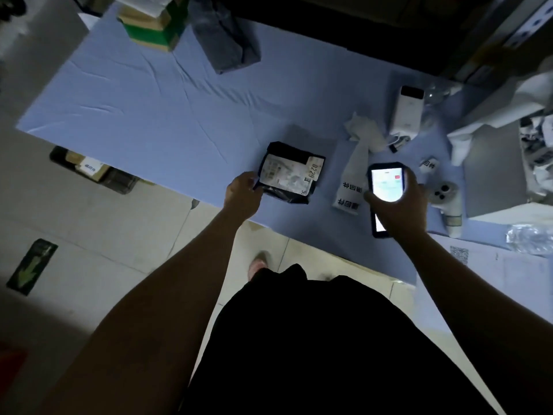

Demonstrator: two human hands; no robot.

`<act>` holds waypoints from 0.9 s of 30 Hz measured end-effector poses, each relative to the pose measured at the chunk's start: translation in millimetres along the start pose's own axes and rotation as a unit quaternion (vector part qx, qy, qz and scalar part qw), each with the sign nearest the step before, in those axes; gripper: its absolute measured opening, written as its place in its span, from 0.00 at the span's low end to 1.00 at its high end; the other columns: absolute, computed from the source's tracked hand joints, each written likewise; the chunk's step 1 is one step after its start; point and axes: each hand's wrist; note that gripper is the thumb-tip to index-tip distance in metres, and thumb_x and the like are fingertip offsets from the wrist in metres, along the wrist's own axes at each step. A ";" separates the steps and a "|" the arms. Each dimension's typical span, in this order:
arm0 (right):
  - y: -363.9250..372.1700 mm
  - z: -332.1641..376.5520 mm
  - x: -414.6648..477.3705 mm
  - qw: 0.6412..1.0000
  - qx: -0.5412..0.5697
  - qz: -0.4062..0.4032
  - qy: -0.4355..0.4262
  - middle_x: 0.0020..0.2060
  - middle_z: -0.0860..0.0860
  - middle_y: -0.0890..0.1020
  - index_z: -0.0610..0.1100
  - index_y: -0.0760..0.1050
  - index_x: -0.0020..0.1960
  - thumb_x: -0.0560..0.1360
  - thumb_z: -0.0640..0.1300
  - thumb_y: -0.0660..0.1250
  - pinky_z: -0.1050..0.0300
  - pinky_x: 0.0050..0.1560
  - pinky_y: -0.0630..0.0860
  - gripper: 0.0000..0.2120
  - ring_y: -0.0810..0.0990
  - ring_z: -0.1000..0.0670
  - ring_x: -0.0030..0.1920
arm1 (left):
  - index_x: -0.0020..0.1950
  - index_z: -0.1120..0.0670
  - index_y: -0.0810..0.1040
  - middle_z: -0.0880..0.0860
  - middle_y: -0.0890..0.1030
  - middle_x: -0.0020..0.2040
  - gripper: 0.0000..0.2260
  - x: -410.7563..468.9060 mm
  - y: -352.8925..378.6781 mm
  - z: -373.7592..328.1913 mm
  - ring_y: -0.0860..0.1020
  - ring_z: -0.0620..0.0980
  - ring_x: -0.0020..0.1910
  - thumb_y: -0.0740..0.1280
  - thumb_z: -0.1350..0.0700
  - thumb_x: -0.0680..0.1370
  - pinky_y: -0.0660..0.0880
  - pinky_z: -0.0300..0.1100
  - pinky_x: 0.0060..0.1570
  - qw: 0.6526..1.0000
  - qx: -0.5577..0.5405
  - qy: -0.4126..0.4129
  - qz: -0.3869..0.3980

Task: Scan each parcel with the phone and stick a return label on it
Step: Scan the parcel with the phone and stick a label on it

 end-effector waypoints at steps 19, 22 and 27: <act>28.8 104.5 -58.7 0.940 -0.317 0.111 -0.058 0.63 0.50 0.79 0.60 0.57 0.76 0.63 0.64 0.77 0.46 0.54 0.74 0.48 0.79 0.44 0.61 | 0.44 0.63 0.78 0.58 0.81 0.41 0.12 67.3 -11.3 -22.9 0.80 0.56 0.41 0.68 0.55 0.80 0.77 0.50 0.39 0.984 -0.117 0.132 0.040; 23.9 104.4 -62.3 0.940 -0.323 0.100 -0.056 0.62 0.50 0.79 0.59 0.58 0.77 0.63 0.64 0.77 0.49 0.51 0.71 0.48 0.79 0.45 0.60 | 0.45 0.64 0.78 0.59 0.81 0.41 0.09 68.7 -11.8 -22.2 0.80 0.57 0.42 0.67 0.58 0.80 0.76 0.52 0.40 0.981 -0.122 0.145 0.034; 14.8 96.8 -63.5 0.942 -0.314 0.110 -0.044 0.58 0.52 0.78 0.60 0.58 0.76 0.63 0.62 0.77 0.52 0.49 0.72 0.47 0.78 0.47 0.55 | 0.53 0.60 0.80 0.58 0.82 0.49 0.07 69.9 -17.0 -26.6 0.80 0.54 0.49 0.66 0.57 0.81 0.73 0.39 0.42 0.982 -0.103 0.160 0.019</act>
Point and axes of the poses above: each hand's wrist, its own x-axis towards the middle knuckle, its own y-axis out of the palm, z = x × y
